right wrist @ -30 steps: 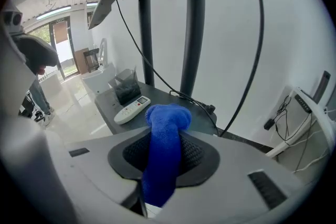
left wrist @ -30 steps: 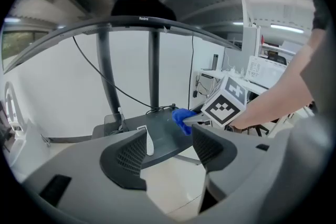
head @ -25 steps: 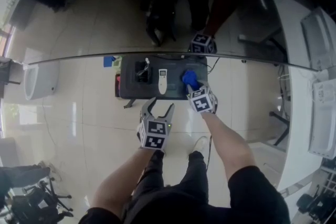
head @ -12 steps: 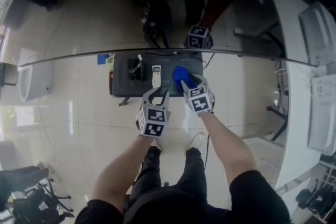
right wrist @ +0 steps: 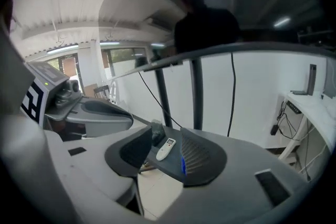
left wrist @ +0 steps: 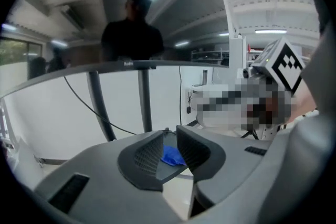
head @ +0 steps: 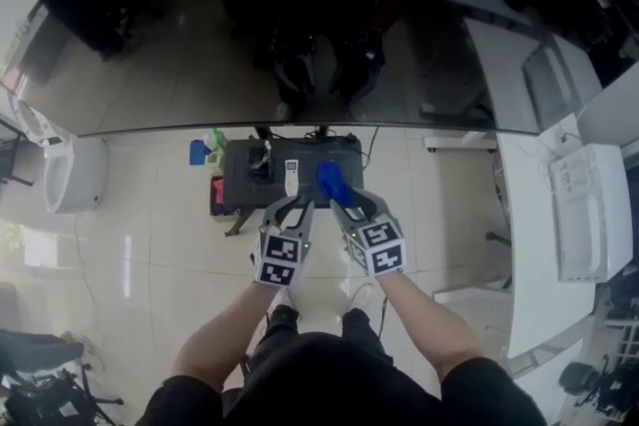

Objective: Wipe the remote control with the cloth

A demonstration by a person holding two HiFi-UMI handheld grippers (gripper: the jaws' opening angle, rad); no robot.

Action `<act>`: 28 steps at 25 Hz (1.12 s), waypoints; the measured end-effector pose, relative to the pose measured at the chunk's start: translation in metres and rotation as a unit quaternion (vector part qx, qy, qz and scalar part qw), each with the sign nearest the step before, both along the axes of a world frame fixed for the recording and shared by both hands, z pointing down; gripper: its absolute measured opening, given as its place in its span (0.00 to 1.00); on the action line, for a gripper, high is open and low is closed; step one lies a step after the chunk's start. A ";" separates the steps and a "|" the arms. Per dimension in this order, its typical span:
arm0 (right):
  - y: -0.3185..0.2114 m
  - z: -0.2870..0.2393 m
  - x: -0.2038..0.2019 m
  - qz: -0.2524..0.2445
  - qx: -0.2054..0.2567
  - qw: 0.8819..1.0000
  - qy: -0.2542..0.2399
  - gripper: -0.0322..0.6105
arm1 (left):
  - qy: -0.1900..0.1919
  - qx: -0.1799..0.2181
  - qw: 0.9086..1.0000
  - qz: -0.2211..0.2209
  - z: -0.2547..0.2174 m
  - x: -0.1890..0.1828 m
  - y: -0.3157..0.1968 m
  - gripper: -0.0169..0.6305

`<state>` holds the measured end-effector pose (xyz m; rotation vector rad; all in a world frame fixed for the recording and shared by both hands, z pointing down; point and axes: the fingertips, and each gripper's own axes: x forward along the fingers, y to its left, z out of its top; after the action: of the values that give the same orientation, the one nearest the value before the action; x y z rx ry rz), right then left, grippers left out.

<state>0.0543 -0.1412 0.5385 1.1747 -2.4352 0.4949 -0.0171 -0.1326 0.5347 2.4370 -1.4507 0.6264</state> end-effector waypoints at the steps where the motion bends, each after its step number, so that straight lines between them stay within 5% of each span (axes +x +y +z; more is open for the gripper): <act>1: 0.008 -0.014 -0.001 -0.003 0.005 1.000 -0.005 0.30 | 0.002 0.009 1.000 0.003 -0.013 0.002 0.004 0.16; 10: 0.054 -0.093 -0.008 -0.031 0.065 0.997 -0.018 0.20 | 0.008 0.063 0.997 0.033 -0.091 0.020 0.040 0.03; 18: 0.055 -0.103 -0.011 -0.037 0.077 0.996 -0.016 0.07 | -0.003 0.075 0.997 0.035 -0.103 0.026 0.040 0.03; 28: 0.054 -0.113 -0.016 -0.045 0.083 0.995 -0.020 0.06 | -0.009 0.080 0.996 0.046 -0.108 0.033 0.040 0.03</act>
<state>0.0386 -0.0869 0.4255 1.1216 -2.5927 0.2953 0.0154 -0.0921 0.4271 2.6408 -1.4538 0.5717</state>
